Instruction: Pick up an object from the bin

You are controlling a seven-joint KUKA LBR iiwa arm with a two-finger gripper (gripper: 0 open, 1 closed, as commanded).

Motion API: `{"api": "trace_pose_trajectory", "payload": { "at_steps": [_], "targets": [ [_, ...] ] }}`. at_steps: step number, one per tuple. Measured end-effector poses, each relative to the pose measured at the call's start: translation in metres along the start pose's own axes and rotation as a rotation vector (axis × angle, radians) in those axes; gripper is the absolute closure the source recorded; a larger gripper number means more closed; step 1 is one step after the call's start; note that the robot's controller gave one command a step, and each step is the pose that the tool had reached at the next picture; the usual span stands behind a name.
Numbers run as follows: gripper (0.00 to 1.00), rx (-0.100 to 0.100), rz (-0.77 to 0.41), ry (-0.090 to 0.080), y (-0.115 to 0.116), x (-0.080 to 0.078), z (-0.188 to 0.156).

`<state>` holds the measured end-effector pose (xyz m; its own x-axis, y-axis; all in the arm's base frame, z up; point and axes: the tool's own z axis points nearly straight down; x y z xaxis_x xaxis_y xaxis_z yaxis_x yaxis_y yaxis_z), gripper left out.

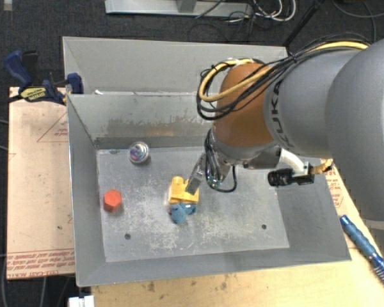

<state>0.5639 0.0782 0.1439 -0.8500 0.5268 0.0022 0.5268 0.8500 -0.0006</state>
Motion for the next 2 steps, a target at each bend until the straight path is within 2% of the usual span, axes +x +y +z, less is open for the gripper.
{"api": "trace_pose_trajectory", "payload": {
  "at_steps": [1, 2],
  "targets": [
    [1.0, 0.0, -0.257, 0.0, -0.012, 0.038, 0.014],
    [1.0, -0.003, -0.215, -0.005, -0.009, 0.035, -0.012]
  ]
}}
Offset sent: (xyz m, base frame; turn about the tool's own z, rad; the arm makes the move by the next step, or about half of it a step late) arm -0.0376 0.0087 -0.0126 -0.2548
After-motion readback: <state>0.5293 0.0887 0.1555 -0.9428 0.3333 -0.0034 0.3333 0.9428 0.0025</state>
